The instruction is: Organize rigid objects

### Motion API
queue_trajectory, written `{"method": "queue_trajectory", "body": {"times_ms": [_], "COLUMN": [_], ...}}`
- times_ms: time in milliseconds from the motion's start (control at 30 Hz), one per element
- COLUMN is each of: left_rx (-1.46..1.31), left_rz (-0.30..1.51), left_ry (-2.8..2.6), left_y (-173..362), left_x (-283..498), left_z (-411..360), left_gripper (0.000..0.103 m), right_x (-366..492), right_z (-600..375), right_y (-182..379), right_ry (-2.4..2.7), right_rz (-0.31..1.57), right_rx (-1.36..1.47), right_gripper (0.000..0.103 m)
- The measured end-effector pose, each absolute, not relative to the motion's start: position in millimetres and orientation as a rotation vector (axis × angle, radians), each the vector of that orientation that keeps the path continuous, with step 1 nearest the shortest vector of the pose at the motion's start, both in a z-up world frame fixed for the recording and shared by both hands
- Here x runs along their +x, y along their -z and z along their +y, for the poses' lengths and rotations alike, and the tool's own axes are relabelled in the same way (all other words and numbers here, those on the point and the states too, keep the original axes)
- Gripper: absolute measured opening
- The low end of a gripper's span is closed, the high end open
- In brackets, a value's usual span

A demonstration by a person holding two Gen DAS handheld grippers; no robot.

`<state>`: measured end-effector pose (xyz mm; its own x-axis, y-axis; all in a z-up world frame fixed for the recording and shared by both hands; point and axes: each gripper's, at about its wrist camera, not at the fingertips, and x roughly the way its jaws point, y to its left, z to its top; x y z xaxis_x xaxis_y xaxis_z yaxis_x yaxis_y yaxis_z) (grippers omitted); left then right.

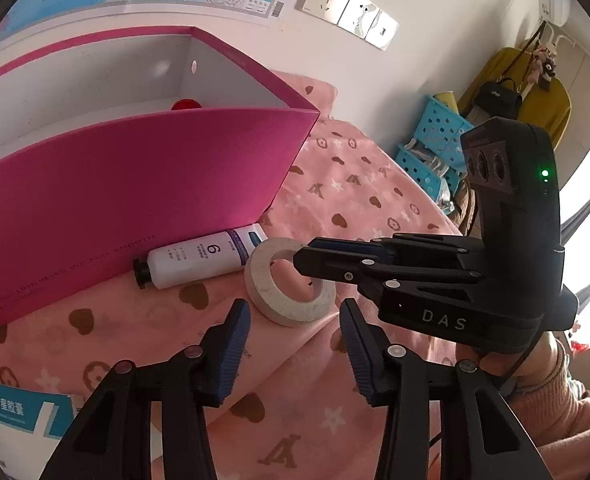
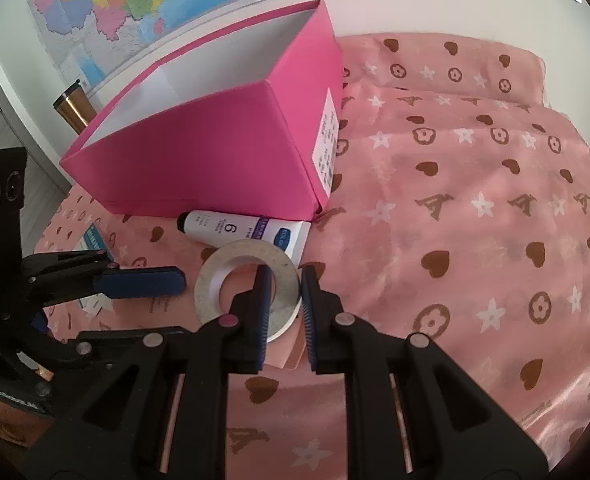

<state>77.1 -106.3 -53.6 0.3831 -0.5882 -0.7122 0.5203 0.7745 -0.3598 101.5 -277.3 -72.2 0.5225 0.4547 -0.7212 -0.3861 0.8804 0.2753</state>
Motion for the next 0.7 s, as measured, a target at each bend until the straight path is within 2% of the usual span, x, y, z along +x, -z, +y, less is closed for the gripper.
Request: {"method": "queue_trajectory", "body": {"times_ms": [333,700], "left_rx": [-0.105,-0.097], "left_rz": [0.903,0.798], "left_ry": [0.714,0.698], "left_y": [42.7,5.6], "left_x": [70.8,66.4], "left_z": [-98.5,-85.5], "left_gripper": [0.042,0.042], "right_x": [91.2,83.3], "right_z": [-270.0,-257.9], "right_y": [57.4,13.7], "right_ry": [-0.522,-0.538], "right_rz": [0.850,0.738], "right_rx": [0.067,-0.001], "right_gripper": [0.017,0.017]}}
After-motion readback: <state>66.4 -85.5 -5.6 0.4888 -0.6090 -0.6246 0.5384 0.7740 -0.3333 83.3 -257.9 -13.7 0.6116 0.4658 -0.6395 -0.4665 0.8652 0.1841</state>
